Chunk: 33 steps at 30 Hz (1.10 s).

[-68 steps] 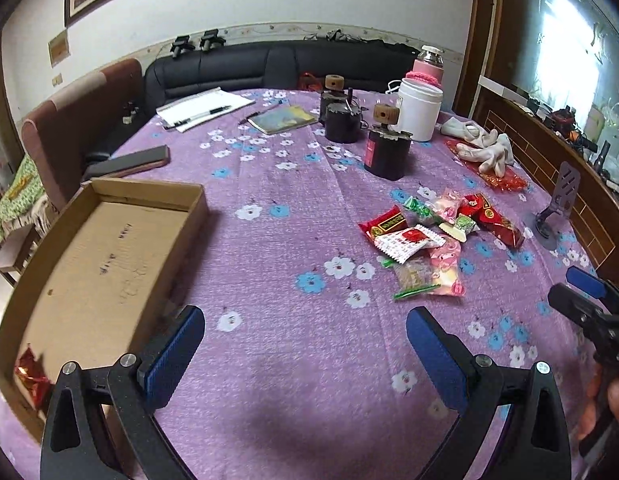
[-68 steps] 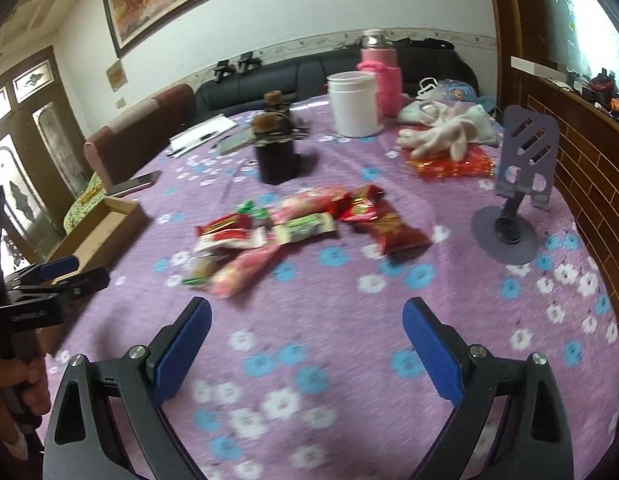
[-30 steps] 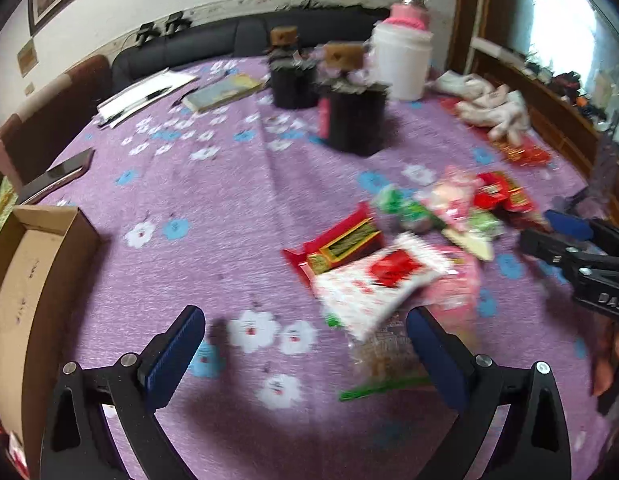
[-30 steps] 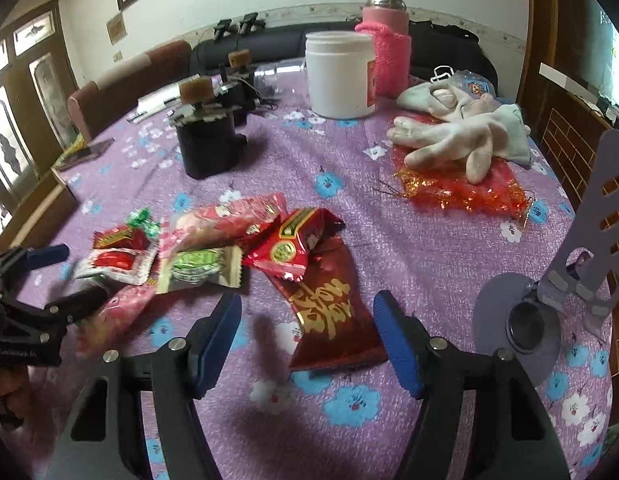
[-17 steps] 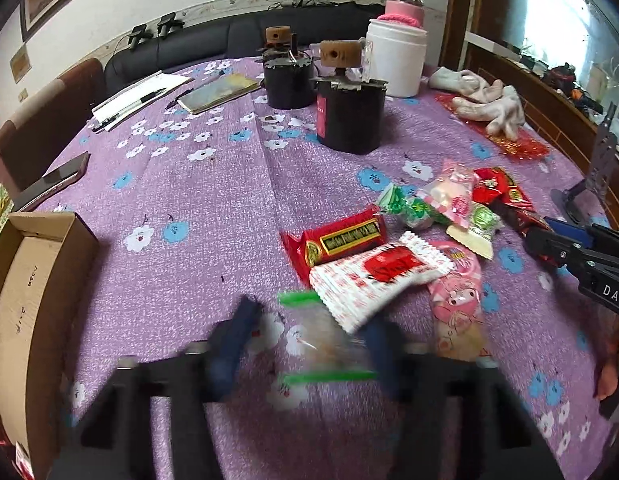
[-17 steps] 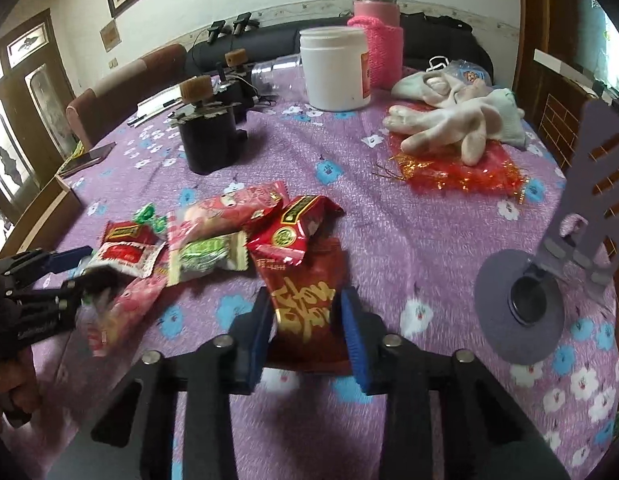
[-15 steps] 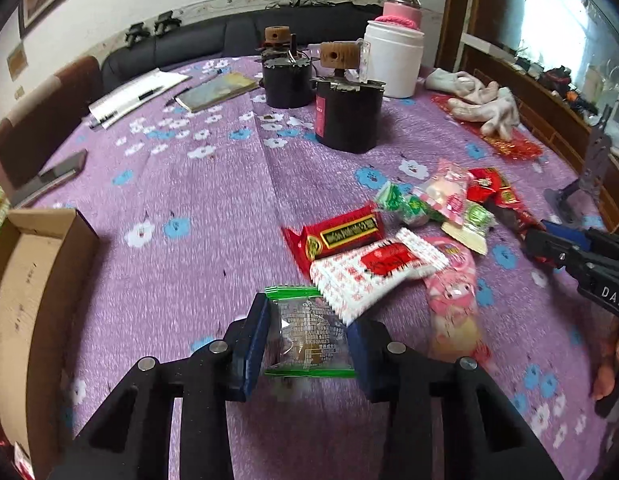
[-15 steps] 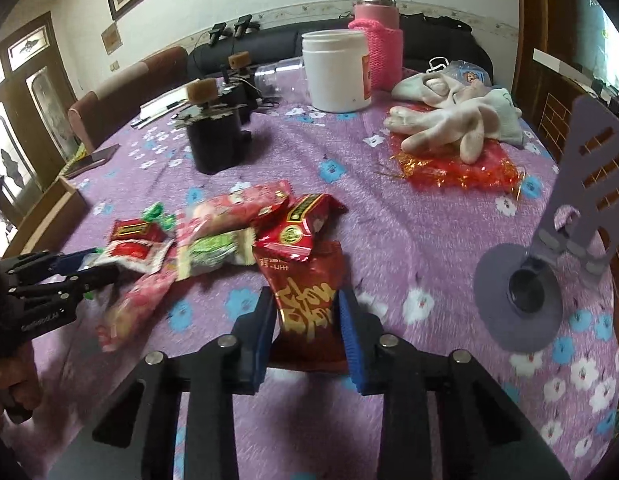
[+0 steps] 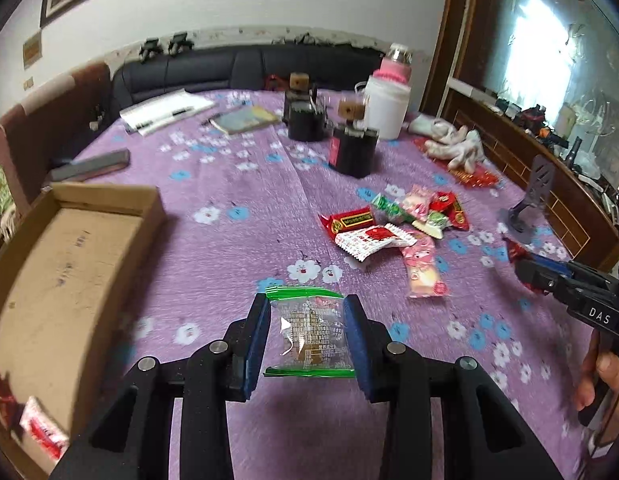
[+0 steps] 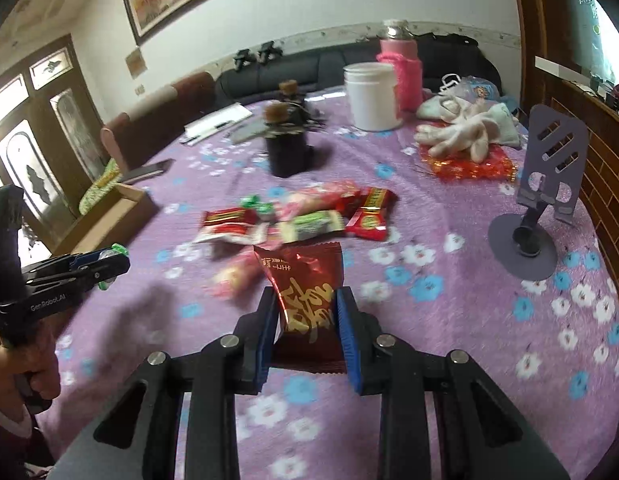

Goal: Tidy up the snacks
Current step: 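Carry both bags over the cardboard box and open both tools to release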

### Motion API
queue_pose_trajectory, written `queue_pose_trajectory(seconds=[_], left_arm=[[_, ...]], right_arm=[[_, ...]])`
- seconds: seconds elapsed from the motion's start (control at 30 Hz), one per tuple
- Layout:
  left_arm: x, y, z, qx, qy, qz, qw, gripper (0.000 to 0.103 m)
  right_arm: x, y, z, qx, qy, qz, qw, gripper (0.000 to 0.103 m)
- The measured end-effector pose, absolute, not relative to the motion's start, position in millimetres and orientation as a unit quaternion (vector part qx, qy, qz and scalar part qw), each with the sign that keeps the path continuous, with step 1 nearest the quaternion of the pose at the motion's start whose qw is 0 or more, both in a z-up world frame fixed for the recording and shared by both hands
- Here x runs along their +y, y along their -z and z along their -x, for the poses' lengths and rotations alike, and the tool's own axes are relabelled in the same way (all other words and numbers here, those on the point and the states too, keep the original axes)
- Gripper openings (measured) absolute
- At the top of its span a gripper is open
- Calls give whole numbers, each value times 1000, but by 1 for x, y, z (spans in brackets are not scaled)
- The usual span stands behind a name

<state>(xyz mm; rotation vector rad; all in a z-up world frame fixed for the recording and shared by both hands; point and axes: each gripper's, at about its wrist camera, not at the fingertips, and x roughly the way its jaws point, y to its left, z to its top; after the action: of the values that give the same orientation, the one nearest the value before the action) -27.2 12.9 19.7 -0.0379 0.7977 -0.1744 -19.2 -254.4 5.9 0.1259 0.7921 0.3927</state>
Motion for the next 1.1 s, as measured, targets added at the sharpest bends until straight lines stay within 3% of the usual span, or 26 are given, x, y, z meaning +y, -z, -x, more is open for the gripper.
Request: queue_pose_trajectory(seconds=[0.53,1.1], left_arm=[[107,-51,94,336,-5,44,941,40],[194,-56,120,320,-94,63,941,40]], right_arm=[[-152,-46,70,347,-268,-43,898,29],[-40,-54,76,349,-356,-27,866,29]])
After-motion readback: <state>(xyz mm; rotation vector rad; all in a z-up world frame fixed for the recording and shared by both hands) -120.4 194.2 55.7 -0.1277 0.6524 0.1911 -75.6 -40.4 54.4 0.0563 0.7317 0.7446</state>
